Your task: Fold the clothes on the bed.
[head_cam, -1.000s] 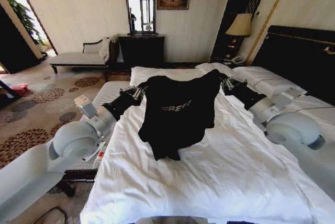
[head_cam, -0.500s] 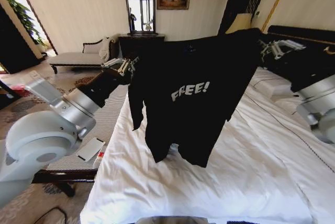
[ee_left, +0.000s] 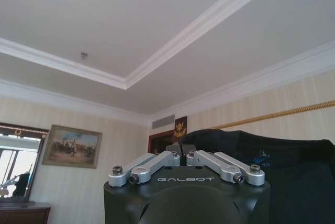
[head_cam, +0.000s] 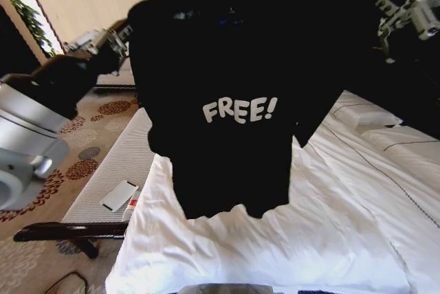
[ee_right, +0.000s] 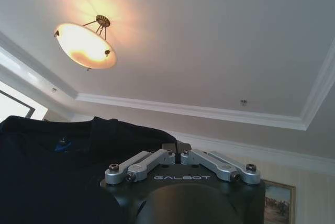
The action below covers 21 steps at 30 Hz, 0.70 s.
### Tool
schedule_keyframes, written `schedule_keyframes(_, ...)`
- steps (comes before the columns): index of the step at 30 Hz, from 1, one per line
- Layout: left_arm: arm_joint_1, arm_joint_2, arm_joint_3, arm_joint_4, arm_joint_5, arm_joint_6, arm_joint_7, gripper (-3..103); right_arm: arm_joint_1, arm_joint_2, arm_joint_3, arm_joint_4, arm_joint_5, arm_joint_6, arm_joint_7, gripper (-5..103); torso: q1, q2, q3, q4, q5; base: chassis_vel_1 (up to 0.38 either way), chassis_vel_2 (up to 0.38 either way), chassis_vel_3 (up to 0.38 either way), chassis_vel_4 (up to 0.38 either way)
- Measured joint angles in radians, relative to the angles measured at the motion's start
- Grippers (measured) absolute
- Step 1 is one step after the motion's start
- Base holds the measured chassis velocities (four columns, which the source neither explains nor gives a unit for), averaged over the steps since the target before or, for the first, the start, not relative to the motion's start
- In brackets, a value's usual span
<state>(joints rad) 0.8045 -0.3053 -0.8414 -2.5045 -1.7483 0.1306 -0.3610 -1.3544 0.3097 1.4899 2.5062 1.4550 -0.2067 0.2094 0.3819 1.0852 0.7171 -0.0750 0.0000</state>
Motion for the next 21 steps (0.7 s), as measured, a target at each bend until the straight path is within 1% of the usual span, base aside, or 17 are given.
schedule_keyframes(1,0.001,-0.014,0.044,0.001,0.031,0.001,0.0,0,-0.002,0.015,-0.019,0.0,-0.013,-0.002,0.0,0,0.0,0.0,0.0,-0.0001,-0.0001,0.0,0.0,0.0,0.0)
schedule_keyframes(2,0.001,-0.014,0.044,0.001,0.031,0.001,0.0,0,-0.002,0.015,-0.019,0.0,-0.013,-0.002,0.0,0,0.0,0.0,0.0,-0.0001,-0.0001,0.0,0.0,0.0,0.0)
schedule_keyframes(3,0.005,-0.031,0.09,0.001,0.067,0.001,0.0,0,-0.003,0.035,-0.047,0.0,-0.035,-0.002,0.0,0,0.0,0.0,0.0,-0.0003,0.0001,0.0,0.0,0.0,0.0)
schedule_keyframes(5,0.027,-0.076,0.176,0.002,0.142,0.005,0.004,0,0.004,0.076,-0.142,-0.009,-0.111,0.002,-0.007,0,0.0,0.0,0.0,-0.0007,-0.0001,0.0,0.0,0.0,0.0)
schedule_keyframes(6,0.036,-0.091,0.198,0.003,0.161,0.008,0.007,0,0.01,0.09,-0.187,-0.02,-0.144,0.006,-0.012,0,0.0,0.0,0.0,-0.0006,0.0,0.0,0.0,0.0,0.0)
schedule_keyframes(7,0.046,-0.118,0.246,0.003,0.197,0.014,0.013,0,0.026,0.11,-0.269,-0.047,-0.197,0.014,-0.02,0,0.0,0.0,0.0,-0.0003,0.0001,0.0,0.0,0.0,0.0)
schedule_keyframes(8,0.046,-0.118,0.246,0.003,0.197,0.014,0.013,0,0.026,0.11,-0.269,-0.047,-0.197,0.014,-0.02,0,0.0,0.0,0.0,-0.0003,0.0001,0.0,0.0,0.0,0.0)
schedule_keyframes(10,0.041,-0.156,0.328,0.012,0.266,0.018,0.031,0,0.061,0.139,-0.407,-0.1,-0.281,0.03,-0.034,0,0.0,0.0,0.0,-0.0002,0.0001,0.0,0.0,0.0,0.0)
schedule_keyframes(12,0.013,-0.202,0.413,0.078,0.331,0.019,0.052,0,0.148,0.173,-0.571,-0.177,-0.372,0.051,-0.045,0,0.0,0.0,0.0,-0.0001,0.0006,0.0,0.0,0.0,0.0)
schedule_keyframes(13,0.013,-0.202,0.413,0.078,0.331,0.019,0.052,0,0.148,0.173,-0.571,-0.177,-0.372,0.051,-0.045,0,0.0,0.0,0.0,-0.0001,0.0006,0.0,0.0,0.0,0.0)
schedule_keyframes(15,-0.017,-0.232,0.467,0.136,0.377,0.02,0.07,0,0.188,0.19,-0.634,-0.217,-0.403,0.062,-0.054,0,0.0,0.0,0.0,0.0001,0.0003,0.0,0.0,0.0,0.0)
schedule_keyframes(17,-0.11,-0.295,0.6,0.252,0.439,0.02,0.091,0,0.239,0.212,-0.715,-0.282,-0.433,0.087,-0.072,0,0.0,0.0,0.0,0.0002,-0.0002,0.0,0.0,0.0,0.0)
schedule_keyframes(18,-0.11,-0.295,0.6,0.252,0.439,0.02,0.091,0,0.239,0.212,-0.715,-0.282,-0.433,0.087,-0.072,0,0.0,0.0,0.0,0.0002,-0.0002,0.0,0.0,0.0,0.0)
schedule_keyframes(20,-0.197,-0.348,0.712,0.356,0.483,0.02,0.105,0,0.281,0.228,-0.782,-0.332,-0.447,0.105,-0.082,0,0.0,0.0,0.0,-0.0009,-0.0003,0.0,0.0,0.0,0.0)
schedule_keyframes(21,-0.225,-0.364,0.747,0.387,0.499,0.019,0.111,0,0.304,0.234,-0.812,-0.356,-0.45,0.112,-0.085,0,0.0,0.0,0.0,-0.0008,-0.0002,0.0,0.0,0.0,0.0)
